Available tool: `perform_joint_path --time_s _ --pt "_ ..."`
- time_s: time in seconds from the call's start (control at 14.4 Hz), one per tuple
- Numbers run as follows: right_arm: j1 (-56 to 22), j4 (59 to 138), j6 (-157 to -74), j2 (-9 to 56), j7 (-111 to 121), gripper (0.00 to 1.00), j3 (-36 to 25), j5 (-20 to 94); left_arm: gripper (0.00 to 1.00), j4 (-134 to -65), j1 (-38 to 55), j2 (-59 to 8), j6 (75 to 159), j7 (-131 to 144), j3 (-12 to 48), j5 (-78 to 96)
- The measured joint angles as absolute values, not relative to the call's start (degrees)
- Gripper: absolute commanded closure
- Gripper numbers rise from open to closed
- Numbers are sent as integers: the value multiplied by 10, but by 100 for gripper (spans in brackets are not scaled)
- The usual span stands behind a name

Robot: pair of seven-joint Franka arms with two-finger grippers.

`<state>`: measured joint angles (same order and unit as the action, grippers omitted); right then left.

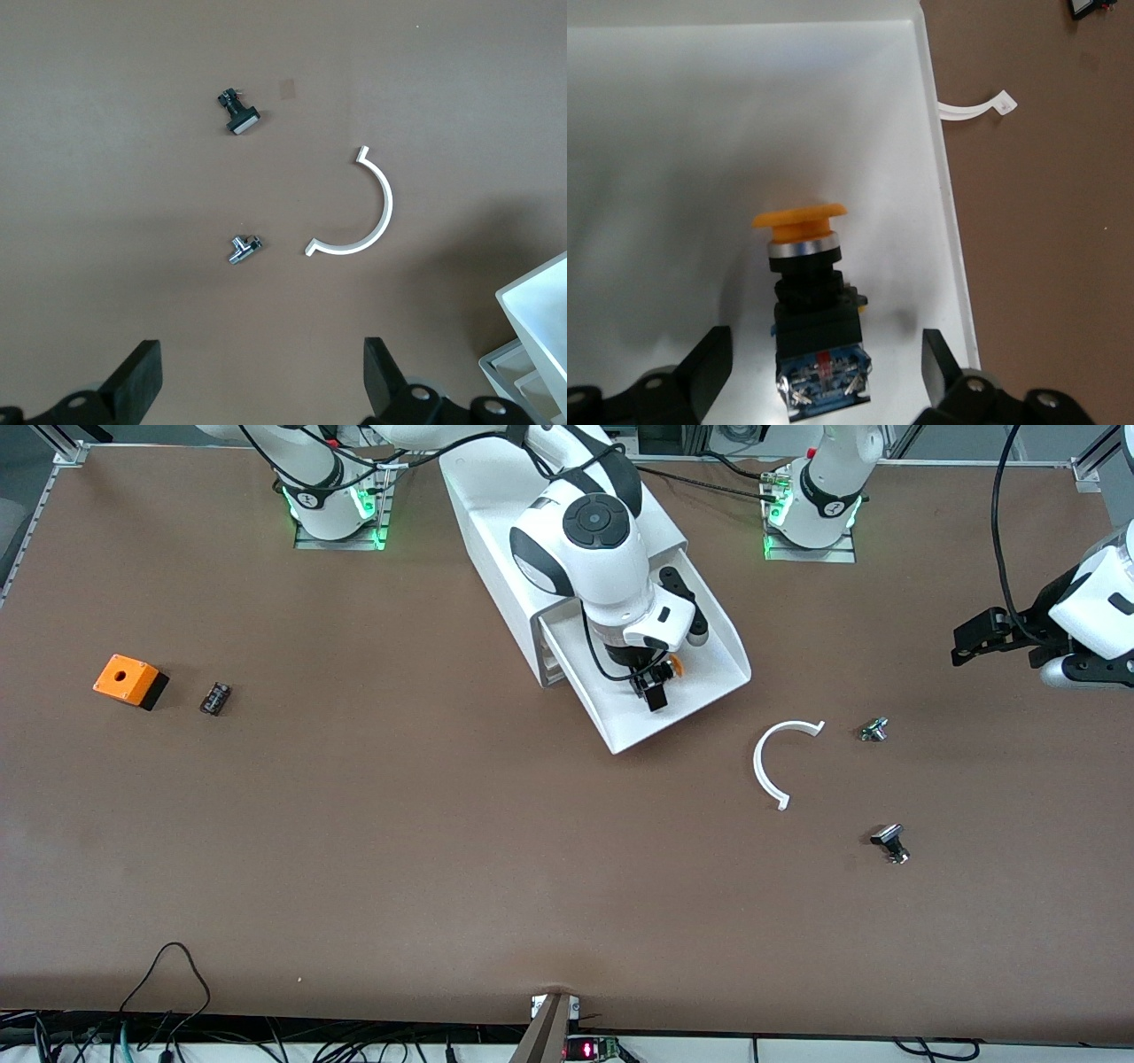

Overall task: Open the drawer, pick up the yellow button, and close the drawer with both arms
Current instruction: 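Close the right gripper on the orange-capped push button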

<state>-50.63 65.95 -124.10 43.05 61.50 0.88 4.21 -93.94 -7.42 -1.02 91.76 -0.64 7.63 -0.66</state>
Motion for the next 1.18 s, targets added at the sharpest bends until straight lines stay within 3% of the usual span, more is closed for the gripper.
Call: perform_joint_path --time_s 0.21,0.56,1.18 --pt "-507 658 -1241 430 615 44 9 42 0 -939 -74 -10 917 -6 76 -7" --pt "-507 656 -1241 430 615 56 8 42 0 -939 -74 -10 917 -6 76 -7" --pt "-505 643 -1230 419 615 57 -4 58 0 -938 -74 -10 917 -6 76 -7"
